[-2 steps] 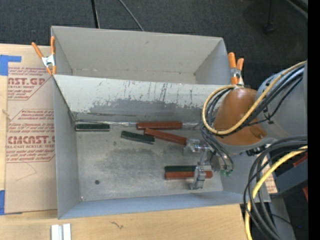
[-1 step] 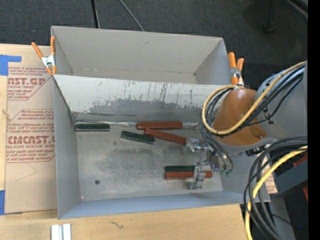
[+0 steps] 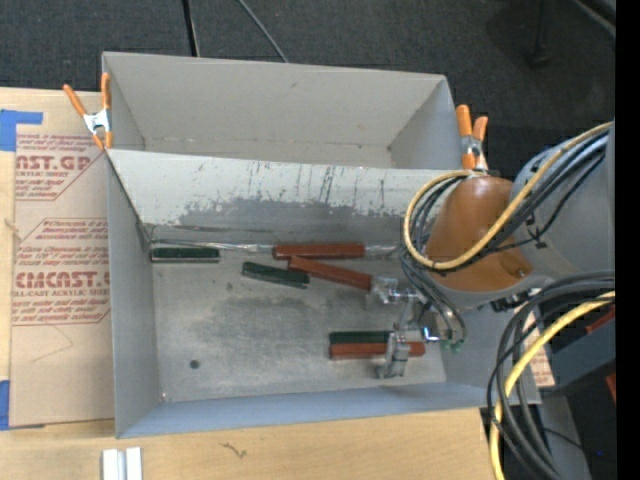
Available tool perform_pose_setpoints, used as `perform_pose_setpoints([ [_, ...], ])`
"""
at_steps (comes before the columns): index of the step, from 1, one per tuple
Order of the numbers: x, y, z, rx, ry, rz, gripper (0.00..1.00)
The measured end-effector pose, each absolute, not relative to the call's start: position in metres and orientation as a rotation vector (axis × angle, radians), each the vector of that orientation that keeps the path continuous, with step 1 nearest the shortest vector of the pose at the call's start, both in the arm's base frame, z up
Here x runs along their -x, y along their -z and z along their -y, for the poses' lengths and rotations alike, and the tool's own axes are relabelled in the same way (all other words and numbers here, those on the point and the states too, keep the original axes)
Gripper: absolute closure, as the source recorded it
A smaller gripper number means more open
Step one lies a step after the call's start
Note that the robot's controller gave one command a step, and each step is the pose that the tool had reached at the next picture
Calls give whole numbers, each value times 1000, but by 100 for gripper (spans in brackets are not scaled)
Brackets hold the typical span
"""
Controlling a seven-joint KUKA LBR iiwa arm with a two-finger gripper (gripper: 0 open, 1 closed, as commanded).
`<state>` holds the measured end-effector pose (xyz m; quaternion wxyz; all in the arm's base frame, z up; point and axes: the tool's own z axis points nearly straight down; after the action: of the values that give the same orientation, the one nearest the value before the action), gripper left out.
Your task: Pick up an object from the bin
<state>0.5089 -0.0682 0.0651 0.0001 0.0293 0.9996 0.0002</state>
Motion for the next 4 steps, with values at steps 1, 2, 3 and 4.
perform_pose_setpoints([
  [1,-509,-65,68,-92,-1,-3140,0],
  [2,-509,-65,67,-92,-1,-3140,0],
  [3,-510,-66,67,-91,-2,-3139,100],
  [4,-510,-104,67,-91,0,-3137,100],
])
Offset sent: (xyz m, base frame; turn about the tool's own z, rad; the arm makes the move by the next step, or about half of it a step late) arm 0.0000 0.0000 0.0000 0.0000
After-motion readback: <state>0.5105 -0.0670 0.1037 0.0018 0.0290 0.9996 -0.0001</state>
